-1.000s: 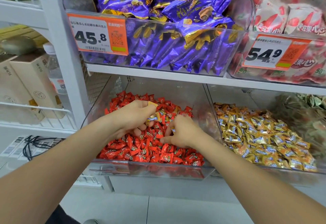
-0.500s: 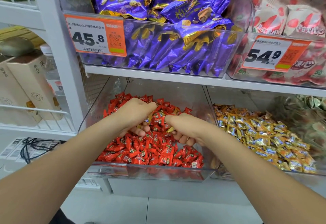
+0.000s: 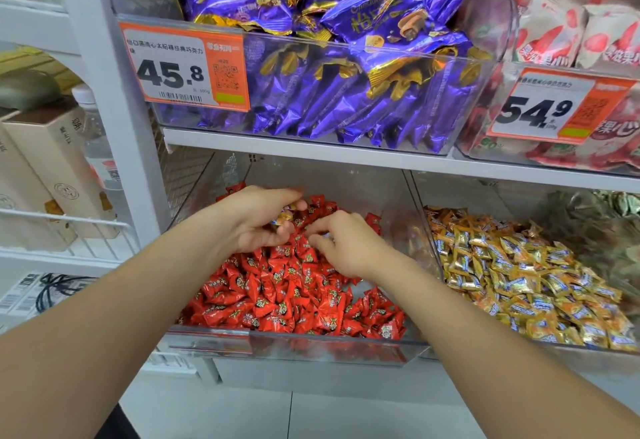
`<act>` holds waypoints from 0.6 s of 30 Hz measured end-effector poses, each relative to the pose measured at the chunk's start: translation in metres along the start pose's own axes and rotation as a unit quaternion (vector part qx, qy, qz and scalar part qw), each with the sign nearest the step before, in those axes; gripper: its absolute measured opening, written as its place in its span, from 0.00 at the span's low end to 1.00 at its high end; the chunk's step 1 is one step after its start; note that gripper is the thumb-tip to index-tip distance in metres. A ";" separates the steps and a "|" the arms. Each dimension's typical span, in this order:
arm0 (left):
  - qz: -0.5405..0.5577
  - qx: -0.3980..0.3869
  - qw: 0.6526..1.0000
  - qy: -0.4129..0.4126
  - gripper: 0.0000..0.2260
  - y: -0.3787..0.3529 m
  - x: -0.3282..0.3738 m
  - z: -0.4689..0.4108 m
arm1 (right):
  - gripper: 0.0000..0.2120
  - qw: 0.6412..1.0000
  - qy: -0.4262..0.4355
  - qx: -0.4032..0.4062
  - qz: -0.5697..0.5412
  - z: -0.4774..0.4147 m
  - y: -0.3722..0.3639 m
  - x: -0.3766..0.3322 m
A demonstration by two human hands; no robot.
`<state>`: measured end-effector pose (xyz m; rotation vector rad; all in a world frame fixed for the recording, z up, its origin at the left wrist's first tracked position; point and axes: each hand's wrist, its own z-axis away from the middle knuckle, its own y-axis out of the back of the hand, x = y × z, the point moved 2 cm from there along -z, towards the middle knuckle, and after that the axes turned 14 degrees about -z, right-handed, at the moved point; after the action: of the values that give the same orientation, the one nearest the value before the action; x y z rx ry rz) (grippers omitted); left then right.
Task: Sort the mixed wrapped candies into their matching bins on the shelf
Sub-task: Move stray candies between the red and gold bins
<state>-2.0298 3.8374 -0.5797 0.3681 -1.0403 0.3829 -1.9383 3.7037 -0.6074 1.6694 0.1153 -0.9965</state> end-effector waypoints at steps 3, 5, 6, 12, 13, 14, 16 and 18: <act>-0.031 0.041 0.999 -0.014 0.14 0.000 0.001 -0.005 | 0.12 0.989 -0.043 -0.137 0.024 0.006 0.010 -0.002; -0.069 0.073 0.994 -0.033 0.18 -0.002 0.001 -0.008 | 0.16 0.978 -0.075 -0.191 0.031 0.009 0.021 -0.003; -0.098 0.083 0.991 -0.046 0.21 -0.003 0.002 -0.009 | 0.17 0.980 -0.084 -0.181 0.024 0.009 0.026 -0.003; -0.539 0.144 0.772 -0.306 0.17 -0.011 0.003 -0.021 | 0.13 0.988 -0.122 -0.040 0.080 -0.004 0.039 0.013; -0.597 0.130 0.727 -0.312 0.13 -0.013 0.000 -0.023 | 0.13 0.985 -0.131 -0.040 0.105 -0.006 0.035 0.017; -0.643 0.123 0.689 -0.310 0.10 -0.016 -0.003 -0.024 | 0.15 0.982 -0.134 -0.038 0.126 -0.006 0.031 0.020; -0.708 0.124 0.625 -0.304 0.10 -0.019 -0.007 -0.028 | 0.15 0.982 -0.125 -0.024 0.141 -0.008 0.025 0.020; -0.760 0.132 0.564 -0.296 0.11 -0.021 -0.007 -0.030 | 0.12 0.985 -0.102 -0.007 0.136 -0.010 0.020 0.016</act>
<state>-2.0006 3.8323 -0.6015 1.5771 -0.9140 -1.2887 -1.9115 3.6983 -0.6031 1.5116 -0.2355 -0.9489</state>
